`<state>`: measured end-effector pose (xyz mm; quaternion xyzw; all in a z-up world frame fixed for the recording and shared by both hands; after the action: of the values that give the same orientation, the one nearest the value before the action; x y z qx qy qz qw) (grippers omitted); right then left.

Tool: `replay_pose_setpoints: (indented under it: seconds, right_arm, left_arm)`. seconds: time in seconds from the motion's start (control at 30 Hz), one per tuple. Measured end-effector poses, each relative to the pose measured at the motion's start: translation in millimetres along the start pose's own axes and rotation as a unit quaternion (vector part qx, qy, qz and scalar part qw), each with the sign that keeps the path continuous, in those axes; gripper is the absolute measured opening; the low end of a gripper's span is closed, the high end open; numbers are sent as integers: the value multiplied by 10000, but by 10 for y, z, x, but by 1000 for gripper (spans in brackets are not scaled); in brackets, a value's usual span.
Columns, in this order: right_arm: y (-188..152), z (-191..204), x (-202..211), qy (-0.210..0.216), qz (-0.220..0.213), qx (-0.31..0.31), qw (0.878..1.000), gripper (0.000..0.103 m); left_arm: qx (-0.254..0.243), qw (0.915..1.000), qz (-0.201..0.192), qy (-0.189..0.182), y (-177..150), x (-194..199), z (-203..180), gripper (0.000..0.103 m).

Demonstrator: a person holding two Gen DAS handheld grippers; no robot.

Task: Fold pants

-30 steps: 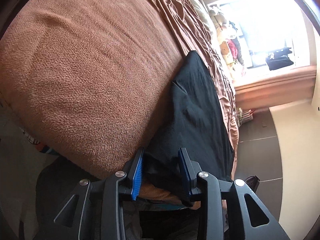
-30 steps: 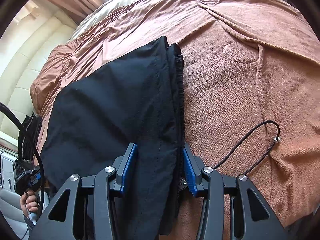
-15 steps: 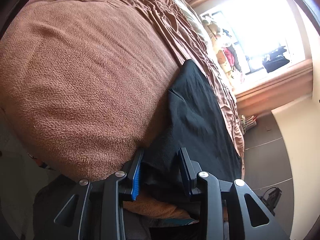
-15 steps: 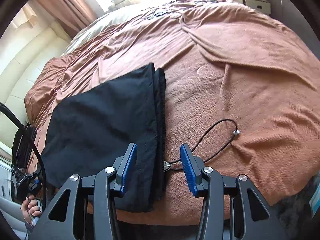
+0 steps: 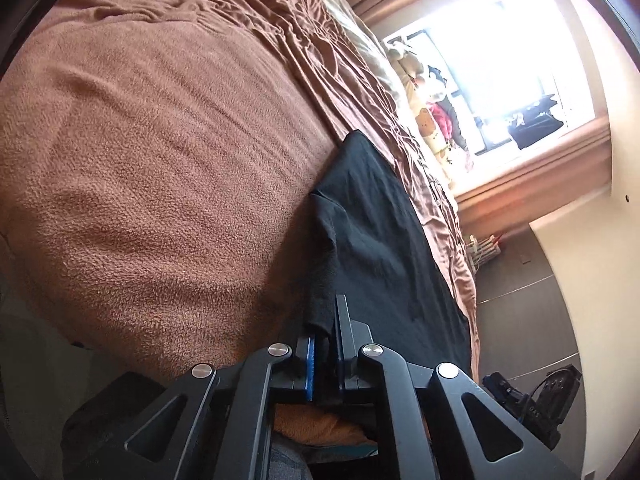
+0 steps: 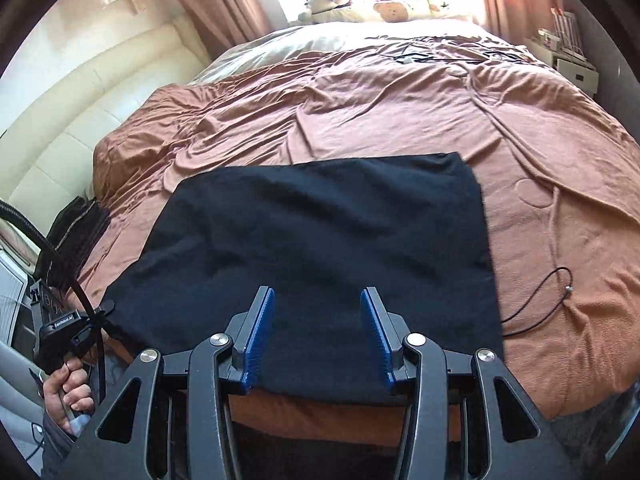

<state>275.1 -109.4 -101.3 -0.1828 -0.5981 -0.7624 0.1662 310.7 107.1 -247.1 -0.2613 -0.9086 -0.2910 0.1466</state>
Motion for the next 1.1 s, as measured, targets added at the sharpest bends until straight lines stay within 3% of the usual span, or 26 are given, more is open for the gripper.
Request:
replay_pose_setpoints:
  seconds: [0.33, 0.67, 0.83, 0.97, 1.1]
  right_arm:
    - [-285, 704, -663, 189, 404, 511, 9977, 38]
    - [-382, 867, -1068, 107, 624, 681, 9957, 31]
    - [-496, 833, -1100, -151, 914, 630, 9937, 30]
    - [-470, 938, -1039, -21, 1319, 656, 9891, 26]
    - [-280, 1081, -1023, 96, 1153, 795, 9901, 24]
  left_arm:
    - [99, 9999, 4, -91, -24, 35, -7, 8]
    - [126, 9999, 6, -90, -17, 34, 26, 8]
    - [53, 10000, 30, -69, -32, 26, 18, 8]
    - [149, 9999, 46, -76, -36, 6, 29, 8]
    - [225, 9997, 44, -127, -46, 12, 52, 8]
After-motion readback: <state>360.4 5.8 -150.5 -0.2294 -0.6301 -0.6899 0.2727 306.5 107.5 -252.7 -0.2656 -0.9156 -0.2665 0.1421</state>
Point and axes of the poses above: each gripper's, at about its wrist camera, not at the fingertips, and x roughly against the way its jaws point, z to its left, y to its top, the point moved 4 cm from there along -x, roughly the way its jaws point, and after that the axes turned 14 degrees about -z, right-handed, at the moved point
